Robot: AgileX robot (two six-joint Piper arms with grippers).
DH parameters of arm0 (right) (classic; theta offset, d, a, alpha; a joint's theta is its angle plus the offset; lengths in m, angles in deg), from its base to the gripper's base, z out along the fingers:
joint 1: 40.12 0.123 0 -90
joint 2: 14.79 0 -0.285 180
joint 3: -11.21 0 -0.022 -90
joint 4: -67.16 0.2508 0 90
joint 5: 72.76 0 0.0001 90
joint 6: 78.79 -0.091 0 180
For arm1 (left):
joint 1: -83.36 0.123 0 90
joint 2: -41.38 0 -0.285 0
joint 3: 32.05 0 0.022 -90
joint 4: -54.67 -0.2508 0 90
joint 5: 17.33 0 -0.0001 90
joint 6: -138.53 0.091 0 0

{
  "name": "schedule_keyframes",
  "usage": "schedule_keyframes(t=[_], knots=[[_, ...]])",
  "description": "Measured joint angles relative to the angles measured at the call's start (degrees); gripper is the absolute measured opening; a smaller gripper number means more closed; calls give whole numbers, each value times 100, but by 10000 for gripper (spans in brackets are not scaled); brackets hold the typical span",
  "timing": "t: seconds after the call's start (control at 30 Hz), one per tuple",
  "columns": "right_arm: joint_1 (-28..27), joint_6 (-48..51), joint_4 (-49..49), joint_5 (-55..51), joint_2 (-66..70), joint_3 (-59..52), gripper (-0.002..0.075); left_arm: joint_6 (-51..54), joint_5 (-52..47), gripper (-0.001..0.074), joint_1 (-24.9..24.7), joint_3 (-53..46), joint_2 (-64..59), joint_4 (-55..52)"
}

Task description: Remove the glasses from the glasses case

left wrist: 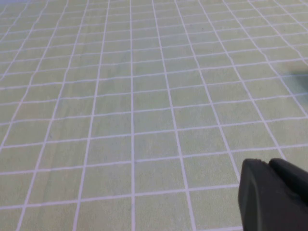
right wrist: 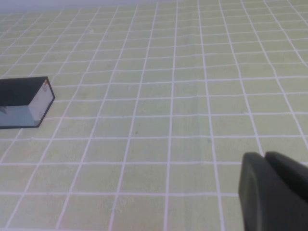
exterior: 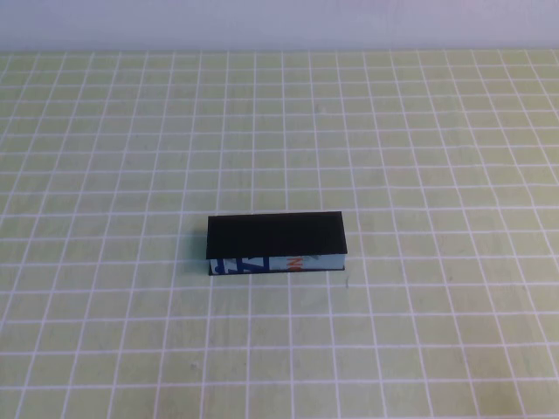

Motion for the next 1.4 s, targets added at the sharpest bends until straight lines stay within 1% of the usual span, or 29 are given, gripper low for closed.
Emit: schedule_keyframes(t=[0.37,0.77,1.2,1.27,1.4], knots=[[0,0,0,0,0,0,-17,0,11,-4,0,0,0,24],[0,0,0,0,0,0,-17,0,371,-4,0,0,0,1217],[0,0,0,0,0,0,-17,0,424,-4,0,0,0,1357],[0,0,0,0,0,0,-17,-23,479,-4,0,0,0,1629],[0,0,0,0,0,0,-17,-40,897,-4,0,0,0,2681]])
